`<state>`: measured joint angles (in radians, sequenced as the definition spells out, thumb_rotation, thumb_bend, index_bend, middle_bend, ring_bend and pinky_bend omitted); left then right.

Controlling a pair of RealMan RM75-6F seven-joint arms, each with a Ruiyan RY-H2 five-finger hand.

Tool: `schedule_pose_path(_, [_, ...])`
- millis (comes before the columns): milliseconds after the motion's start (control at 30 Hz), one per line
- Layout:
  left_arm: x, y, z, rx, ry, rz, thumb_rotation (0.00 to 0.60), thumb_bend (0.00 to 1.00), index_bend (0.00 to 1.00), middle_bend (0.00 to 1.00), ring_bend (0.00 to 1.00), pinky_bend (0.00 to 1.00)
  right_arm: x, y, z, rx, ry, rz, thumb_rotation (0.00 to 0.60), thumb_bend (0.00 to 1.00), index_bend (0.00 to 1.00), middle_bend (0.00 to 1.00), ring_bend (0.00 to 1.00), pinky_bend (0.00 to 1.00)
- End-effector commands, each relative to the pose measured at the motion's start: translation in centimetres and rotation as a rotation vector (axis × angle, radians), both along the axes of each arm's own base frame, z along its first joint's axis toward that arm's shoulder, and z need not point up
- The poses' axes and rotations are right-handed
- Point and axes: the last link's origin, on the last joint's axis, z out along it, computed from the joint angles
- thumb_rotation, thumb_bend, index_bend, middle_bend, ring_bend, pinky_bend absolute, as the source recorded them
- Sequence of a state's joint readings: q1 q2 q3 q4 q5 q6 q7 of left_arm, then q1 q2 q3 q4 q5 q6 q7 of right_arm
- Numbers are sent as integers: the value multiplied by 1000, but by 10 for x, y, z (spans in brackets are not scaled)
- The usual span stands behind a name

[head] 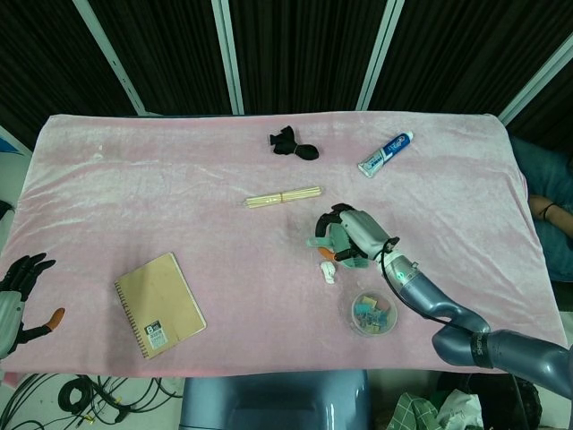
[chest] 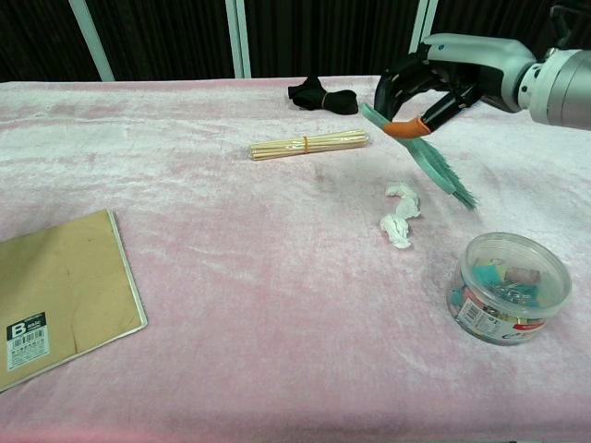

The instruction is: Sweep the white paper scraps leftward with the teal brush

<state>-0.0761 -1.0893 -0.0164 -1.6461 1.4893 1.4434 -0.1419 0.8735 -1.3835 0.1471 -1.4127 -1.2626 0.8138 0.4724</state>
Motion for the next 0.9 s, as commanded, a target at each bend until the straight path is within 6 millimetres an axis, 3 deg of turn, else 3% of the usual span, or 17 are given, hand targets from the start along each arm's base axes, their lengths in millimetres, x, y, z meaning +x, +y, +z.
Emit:
schedule_pose_path(33, [0,0,0,-1,-1,0,600,302,167,87,0,241,-1,5,-24,-47,27,-115,600,466,750,590,331,141])
schedule_pose_path(167, [0,0,0,-2,-2,1,600,302,168,86,0,243,0,7,-35,-40,73,-175,600,467,751,603,336,141])
schedule_pose_path(433, [0,0,0,-3,-3,0,600,302,168,86,0,245,9,11,-37,52,69,-265,600,467,751,615,347,141])
schedule_pose_path(633, [0,0,0,-3,-3,-1,600,302,168,86,0,261,24,19,-43,130,-113,-353,600,467,762,625,354,141])
schedule_pose_path(900, [-1,0,0,-5,-4,2,600,302,175,86,0,273,27,27,-57,37,-210,-271,600,468,782,634,355,141])
